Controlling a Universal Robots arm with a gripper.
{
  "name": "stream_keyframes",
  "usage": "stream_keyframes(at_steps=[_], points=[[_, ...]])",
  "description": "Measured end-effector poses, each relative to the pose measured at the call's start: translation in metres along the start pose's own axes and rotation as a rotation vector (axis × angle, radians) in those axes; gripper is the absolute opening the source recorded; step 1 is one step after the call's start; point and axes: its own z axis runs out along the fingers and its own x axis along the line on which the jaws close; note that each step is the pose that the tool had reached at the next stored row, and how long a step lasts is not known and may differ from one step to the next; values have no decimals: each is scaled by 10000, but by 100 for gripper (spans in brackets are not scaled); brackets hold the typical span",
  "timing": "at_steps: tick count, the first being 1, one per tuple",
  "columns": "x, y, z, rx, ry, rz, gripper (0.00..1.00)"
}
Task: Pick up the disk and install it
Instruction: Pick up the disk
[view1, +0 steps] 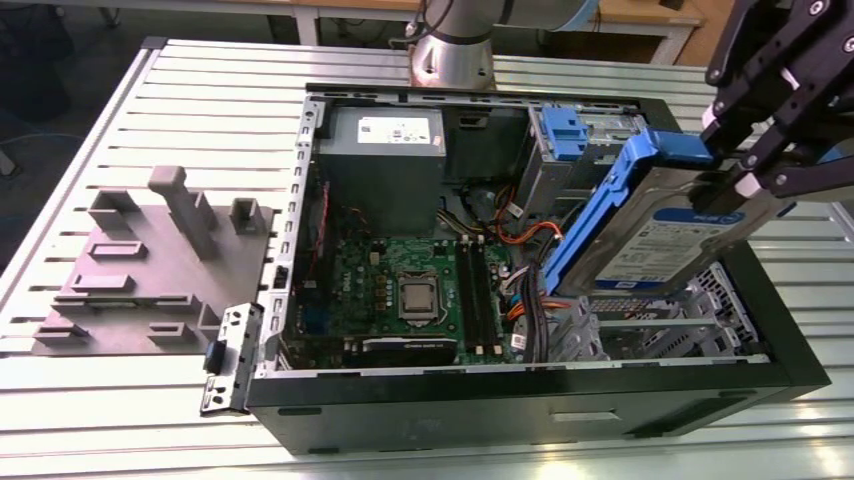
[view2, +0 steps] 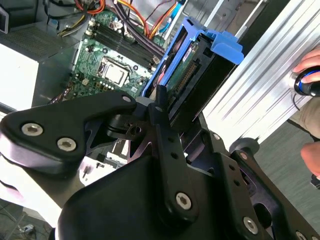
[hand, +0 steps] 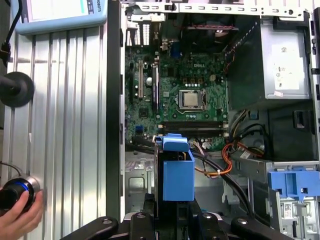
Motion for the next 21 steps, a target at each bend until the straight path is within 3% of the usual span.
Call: stream_keyframes(at_steps=[13,21], points=[[145,-64,2,0,0,-1,35],[160,-154,6,0,0,0,35]])
